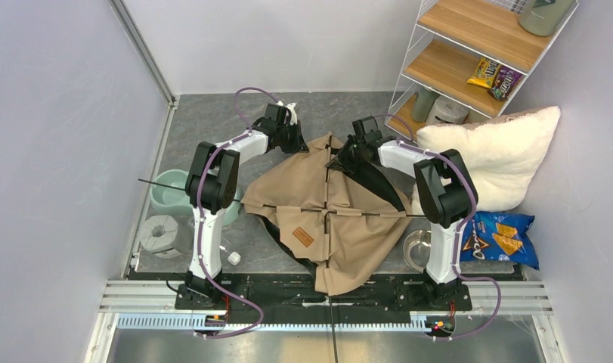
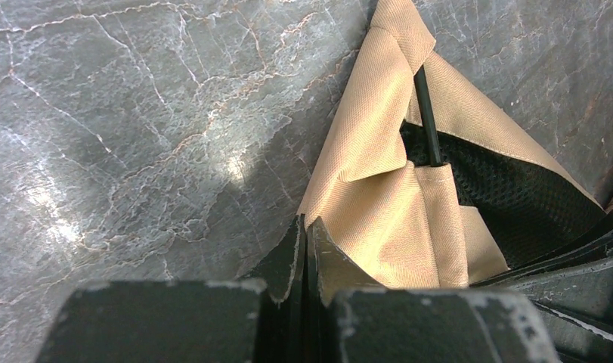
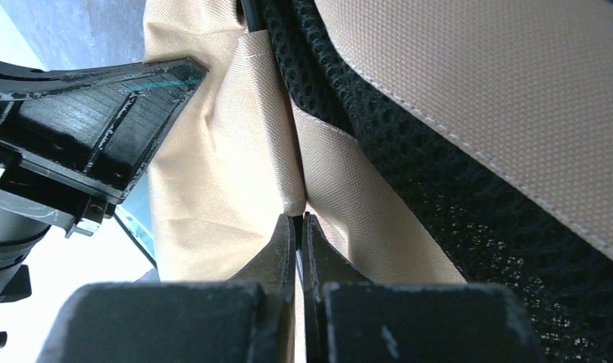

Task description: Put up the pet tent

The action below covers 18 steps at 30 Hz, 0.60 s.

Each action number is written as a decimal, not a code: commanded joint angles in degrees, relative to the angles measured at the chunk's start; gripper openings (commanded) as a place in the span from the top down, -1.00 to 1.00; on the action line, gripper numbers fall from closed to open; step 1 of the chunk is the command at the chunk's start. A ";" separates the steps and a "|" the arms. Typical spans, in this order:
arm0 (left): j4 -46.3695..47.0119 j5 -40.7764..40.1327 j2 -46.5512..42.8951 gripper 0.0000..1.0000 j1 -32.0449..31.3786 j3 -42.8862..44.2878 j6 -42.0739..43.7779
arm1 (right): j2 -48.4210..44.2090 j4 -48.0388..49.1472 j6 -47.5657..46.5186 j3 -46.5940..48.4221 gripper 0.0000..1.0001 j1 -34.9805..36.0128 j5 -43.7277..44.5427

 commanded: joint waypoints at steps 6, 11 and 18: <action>-1.83 0.32 -2.96 0.96 -0.37 -1.42 1.72 | 0.84 9.93 2.49 1.25 1.00 -2.51 -4.64; -1.86 0.50 -2.95 0.96 -0.40 -1.75 2.15 | 2.41 8.76 4.54 2.00 1.00 -3.09 -2.39; -2.49 -0.22 -2.31 0.96 -0.38 -1.38 1.92 | 1.58 1.46 0.59 4.06 1.00 -3.05 0.06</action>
